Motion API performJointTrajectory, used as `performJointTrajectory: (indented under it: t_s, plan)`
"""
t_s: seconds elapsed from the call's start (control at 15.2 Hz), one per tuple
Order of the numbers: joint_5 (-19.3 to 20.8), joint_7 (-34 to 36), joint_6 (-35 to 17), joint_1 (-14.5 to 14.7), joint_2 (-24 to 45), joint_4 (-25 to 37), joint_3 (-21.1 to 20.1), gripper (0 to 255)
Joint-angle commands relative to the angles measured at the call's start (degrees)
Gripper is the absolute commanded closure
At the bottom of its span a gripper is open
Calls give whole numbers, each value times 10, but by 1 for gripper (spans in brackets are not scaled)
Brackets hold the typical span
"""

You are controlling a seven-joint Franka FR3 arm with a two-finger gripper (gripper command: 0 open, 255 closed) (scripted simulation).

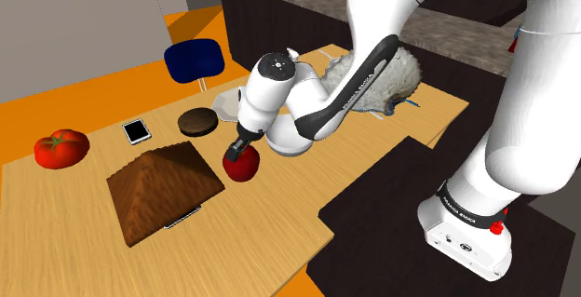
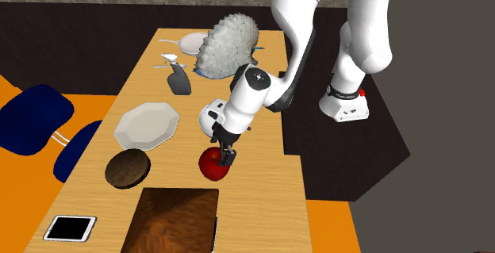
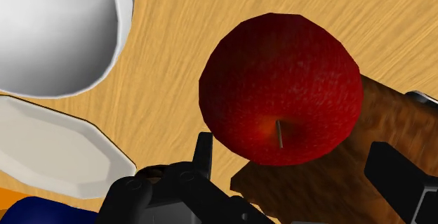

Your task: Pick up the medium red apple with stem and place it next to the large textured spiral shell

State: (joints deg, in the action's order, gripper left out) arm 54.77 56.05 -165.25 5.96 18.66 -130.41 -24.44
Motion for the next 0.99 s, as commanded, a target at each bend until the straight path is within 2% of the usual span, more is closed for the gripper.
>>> performJointTrajectory:
  t_s: [0.0,0.46,0.53,0.92]
  plan:
    - [17,12,-1,9,16,13,11,0]
    - [17,12,-1,9,16,13,11,0]
    - [17,12,-1,9,16,13,11,255]
    - [18,15,0,11,17,14,11,255]
